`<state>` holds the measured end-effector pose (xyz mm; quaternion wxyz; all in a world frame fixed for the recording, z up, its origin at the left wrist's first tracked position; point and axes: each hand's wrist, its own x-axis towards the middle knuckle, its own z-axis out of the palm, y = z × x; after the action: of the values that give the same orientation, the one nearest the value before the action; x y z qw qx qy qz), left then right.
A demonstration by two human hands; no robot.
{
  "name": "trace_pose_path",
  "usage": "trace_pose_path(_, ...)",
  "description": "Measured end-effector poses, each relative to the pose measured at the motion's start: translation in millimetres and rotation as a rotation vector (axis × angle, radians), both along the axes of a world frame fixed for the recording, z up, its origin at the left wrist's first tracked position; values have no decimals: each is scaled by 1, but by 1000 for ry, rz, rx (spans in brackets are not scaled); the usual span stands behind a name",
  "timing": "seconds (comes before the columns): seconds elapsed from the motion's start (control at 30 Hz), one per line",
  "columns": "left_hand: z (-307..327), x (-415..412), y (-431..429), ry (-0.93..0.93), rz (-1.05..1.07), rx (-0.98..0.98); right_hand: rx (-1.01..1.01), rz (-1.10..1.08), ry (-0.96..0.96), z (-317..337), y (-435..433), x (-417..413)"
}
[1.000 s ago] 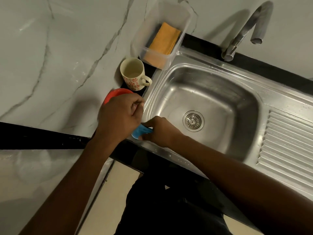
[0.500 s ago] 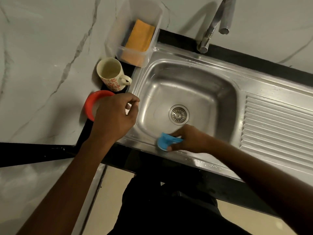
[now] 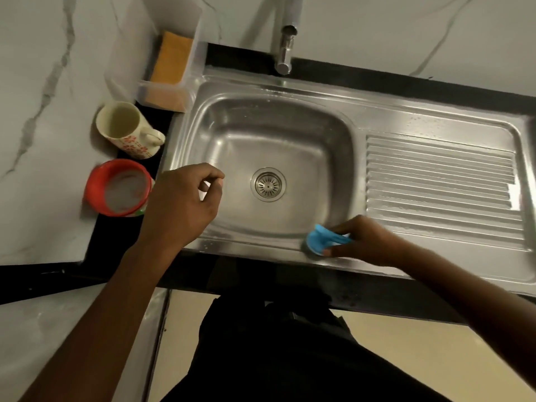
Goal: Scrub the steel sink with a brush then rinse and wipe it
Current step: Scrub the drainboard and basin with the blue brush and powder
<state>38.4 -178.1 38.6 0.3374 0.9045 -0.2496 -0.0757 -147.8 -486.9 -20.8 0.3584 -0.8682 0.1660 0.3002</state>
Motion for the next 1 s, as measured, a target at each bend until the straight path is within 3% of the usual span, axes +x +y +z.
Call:
trace_pose_path(0.17, -3, -19, -19, -9, -29, -5, -113, -22, 52, 10, -34, -29)
trace_pose_path(0.3, -1, -36, -37, -10, -34, -4, 36, -16, -126, -10, 33, 3)
trace_pose_path(0.4, 2, -44, -47, -25, -48, -5, 86, -46, -154, -16, 76, 25)
trace_pose_path(0.53, 3, -50, -56, -33, -46, -16, 71, -68, -143, -10, 50, 2)
trace_pose_path(0.77, 1, -62, -58, -8, -15, -26, -244, 1, -100, 3, -37, -43)
trace_pose_path(1.0, -3, -62, -46, -15, -24, -6, -463, -215, -262, -17, -83, 38)
